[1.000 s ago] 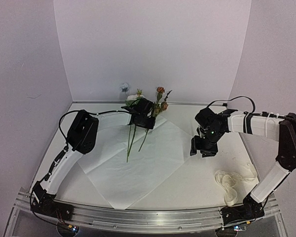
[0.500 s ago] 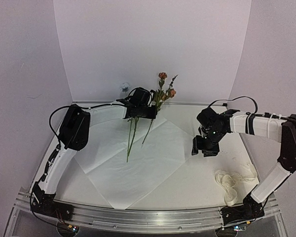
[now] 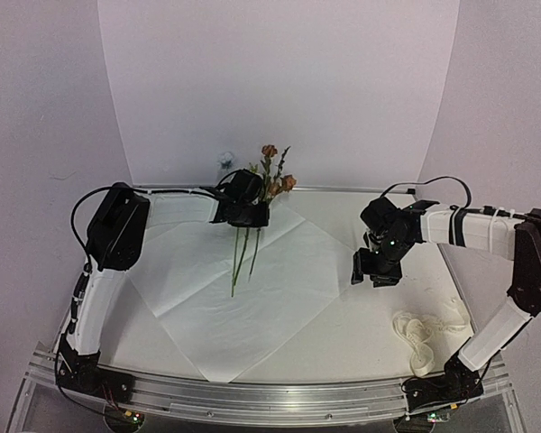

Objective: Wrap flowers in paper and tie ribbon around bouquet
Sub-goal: Place the fake flower on the flattened wrapping paper.

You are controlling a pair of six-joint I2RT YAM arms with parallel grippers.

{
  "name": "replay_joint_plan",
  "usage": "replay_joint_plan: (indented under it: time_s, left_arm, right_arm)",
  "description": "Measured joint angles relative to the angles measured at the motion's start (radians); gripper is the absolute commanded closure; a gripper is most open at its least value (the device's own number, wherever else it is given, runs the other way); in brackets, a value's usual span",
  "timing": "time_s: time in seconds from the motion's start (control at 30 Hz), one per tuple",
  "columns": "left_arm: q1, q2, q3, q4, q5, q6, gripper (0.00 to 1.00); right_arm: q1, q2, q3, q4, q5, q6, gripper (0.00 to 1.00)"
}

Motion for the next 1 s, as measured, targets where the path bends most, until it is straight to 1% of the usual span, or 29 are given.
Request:
replay_joint_plan:
  time_s: [0.3,0.63,0.67,0.77,0.87,1.0]
  left_arm:
    - [-0.026,-0.018,-0.117,0.001,-0.088,-0.036,1.00]
    - [-0.033,-0.018,-0.149,0.010,-0.110,-0.053,0.99]
    - [-0.033,-0.018,-0.151,0.009,-0.113,-0.053,0.97]
    - [-0.033,-0.018,-0.156,0.010,-0.117,-0.055,0.86]
    - [-0.033,-0.018,-0.164,0.013,-0.118,-0.059,0.71]
    - [-0.033,-0.019,-0.178,0.018,-0.119,-0.069,0.64]
  right_arm:
    - [0.000,0.000,-0.002,0.001,0.000,-0.003,0.38]
    - [0.000,0.000,-0.008,0.002,0.000,-0.006,0.38]
    - [0.000,0.000,-0.008,0.002,0.000,-0.006,0.37]
    - [0.000,0.000,-0.008,0.002,0.000,-0.007,0.35]
    - [0.000,0.000,-0.008,0.002,-0.001,-0.011,0.33]
    - [0.000,0.000,-0.008,0.002,-0.008,-0.015,0.31]
